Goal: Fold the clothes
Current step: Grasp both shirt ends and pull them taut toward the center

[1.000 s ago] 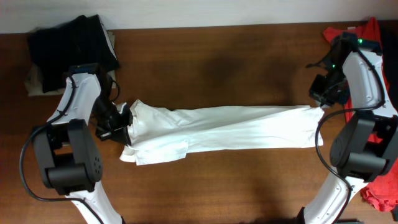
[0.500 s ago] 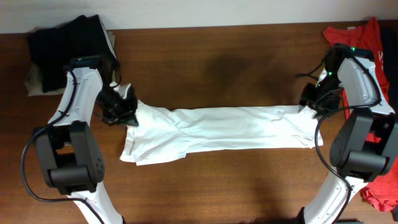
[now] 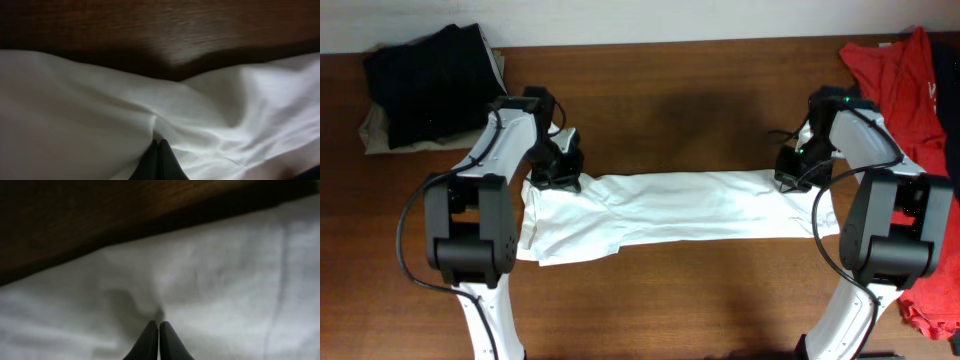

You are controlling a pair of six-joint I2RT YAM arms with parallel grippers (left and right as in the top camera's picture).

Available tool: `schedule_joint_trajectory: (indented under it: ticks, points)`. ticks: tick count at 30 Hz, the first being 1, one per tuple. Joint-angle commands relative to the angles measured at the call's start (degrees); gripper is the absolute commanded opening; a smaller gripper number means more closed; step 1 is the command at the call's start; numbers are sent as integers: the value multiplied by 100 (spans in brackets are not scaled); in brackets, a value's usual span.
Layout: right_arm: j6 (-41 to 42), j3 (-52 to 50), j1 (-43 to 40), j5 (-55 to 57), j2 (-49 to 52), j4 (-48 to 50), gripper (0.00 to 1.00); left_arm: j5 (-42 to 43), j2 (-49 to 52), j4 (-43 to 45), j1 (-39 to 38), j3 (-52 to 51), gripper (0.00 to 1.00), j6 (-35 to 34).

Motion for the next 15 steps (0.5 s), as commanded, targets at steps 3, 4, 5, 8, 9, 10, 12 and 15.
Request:
schedule_joint_trajectory:
  ticks: [3,4,5,8,9,10,12,15]
  points:
    - [46,-656,26,81,-74,741,8,-1307,55,-66,57,4,1,-579]
    - [76,-675,26,223,-74,765,8,-1364,55,0,96,-63,1,-579]
    - [74,-678,26,273,-74,767,8,-1370,55,109,151,-179,1,-579]
    - [79,-678,24,529,-74,772,8,-1364,63,570,431,-774,1,-579]
    - [79,-678,26,562,-74,774,8,-1342,63,726,525,-968,1,-579]
    - [76,-678,26,560,-74,772,9,-1274,63,817,579,-1084,0,-577]
    - [79,-675,26,560,-74,772,8,-1222,63,988,719,-1333,1,-577]
    - [68,-638,26,560,-74,769,9,-1609,63,997,1141,-1344,1,-577]
